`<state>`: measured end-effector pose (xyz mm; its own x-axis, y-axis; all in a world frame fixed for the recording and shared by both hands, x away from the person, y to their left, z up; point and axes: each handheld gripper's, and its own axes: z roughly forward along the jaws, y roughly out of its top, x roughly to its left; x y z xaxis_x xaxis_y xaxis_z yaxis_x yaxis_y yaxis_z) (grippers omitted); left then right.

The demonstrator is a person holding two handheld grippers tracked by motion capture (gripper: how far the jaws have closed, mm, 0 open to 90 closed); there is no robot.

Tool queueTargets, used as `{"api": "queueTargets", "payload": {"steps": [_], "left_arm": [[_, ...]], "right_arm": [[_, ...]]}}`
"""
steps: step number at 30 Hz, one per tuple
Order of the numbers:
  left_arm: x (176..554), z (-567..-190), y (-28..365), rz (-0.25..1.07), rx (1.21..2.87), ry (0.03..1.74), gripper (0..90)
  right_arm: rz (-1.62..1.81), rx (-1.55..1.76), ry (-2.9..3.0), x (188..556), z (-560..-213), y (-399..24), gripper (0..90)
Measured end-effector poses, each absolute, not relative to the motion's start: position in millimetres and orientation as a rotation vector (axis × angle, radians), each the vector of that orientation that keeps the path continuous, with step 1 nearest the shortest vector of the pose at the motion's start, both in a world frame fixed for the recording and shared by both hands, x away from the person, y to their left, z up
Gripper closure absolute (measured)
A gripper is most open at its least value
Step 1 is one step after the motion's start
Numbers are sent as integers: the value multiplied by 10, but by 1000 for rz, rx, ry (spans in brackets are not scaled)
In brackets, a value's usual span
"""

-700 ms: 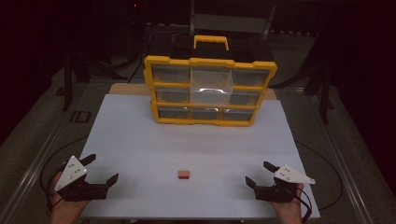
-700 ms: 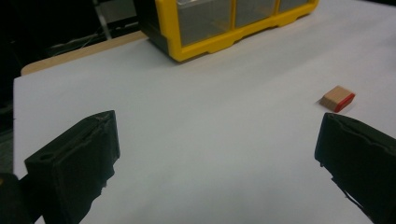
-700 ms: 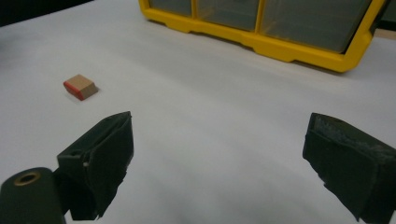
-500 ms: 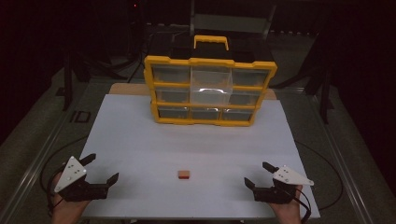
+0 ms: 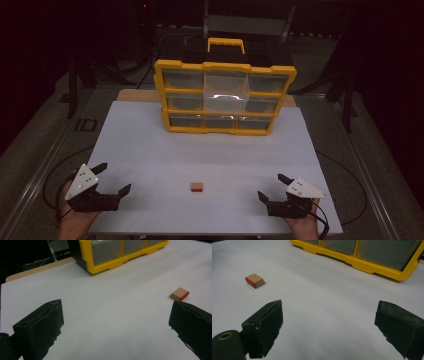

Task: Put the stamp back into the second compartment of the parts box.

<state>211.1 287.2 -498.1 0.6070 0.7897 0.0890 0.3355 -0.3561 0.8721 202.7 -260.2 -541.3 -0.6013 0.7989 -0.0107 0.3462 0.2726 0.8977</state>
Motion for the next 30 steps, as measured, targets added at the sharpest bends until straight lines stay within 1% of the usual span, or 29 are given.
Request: {"api": "queueTargets", "payload": {"steps": [16, 24, 30], "left_arm": [[2211, -4944, 2698, 621, 2006, 870, 4], [2281, -4918, 2540, 609, 2042, 830, 4], [2395, -4897, 2361, 570, 2101, 780, 4]], "right_arm": [[1309, 1034, 2075, 2057, -5415, -2621, 79], [1310, 1041, 2073, 2064, -5420, -2629, 79], [1308, 1047, 2075, 2068, -5424, -2630, 79]]}}
